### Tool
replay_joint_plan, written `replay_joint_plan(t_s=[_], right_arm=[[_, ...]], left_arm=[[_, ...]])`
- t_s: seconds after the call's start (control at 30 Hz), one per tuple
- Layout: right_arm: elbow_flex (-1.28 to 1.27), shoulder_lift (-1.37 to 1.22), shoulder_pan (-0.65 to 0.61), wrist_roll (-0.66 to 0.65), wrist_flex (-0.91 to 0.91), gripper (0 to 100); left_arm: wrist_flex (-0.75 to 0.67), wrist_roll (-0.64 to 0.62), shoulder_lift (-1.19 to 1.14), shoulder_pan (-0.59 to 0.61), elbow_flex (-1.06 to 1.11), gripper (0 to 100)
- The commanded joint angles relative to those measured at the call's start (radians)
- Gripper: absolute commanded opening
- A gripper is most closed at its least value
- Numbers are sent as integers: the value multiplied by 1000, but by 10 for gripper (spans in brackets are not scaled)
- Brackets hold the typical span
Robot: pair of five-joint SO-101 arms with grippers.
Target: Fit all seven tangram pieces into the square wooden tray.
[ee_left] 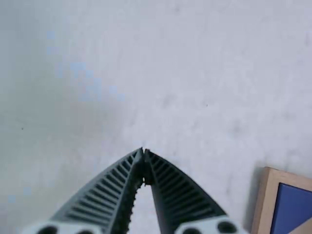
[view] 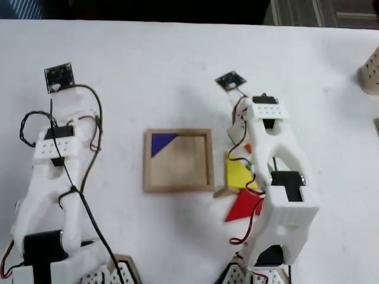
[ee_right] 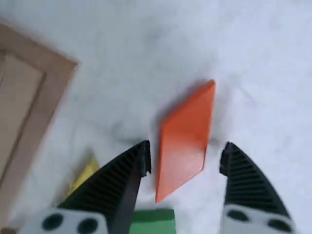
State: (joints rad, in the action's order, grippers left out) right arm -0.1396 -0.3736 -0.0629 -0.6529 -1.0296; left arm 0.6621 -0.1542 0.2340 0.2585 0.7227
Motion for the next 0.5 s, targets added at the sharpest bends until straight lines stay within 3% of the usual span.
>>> replay_joint_plan(t_s=[0.0, 0.13, 0.33, 0.47], right_arm=[[34, -13, -16, -112, -16, 299], [54, -25, -19, -118, -28, 231], [57, -28, -18, -92, -27, 11], [58, -19, 5, -17, -12, 41]], left_arm=[[-26, 0, 30, 5, -2, 27], [-26, 2, 30, 5, -2, 27], [-26, 2, 30, 5, -2, 27], [-26, 2, 30, 5, -2, 27]])
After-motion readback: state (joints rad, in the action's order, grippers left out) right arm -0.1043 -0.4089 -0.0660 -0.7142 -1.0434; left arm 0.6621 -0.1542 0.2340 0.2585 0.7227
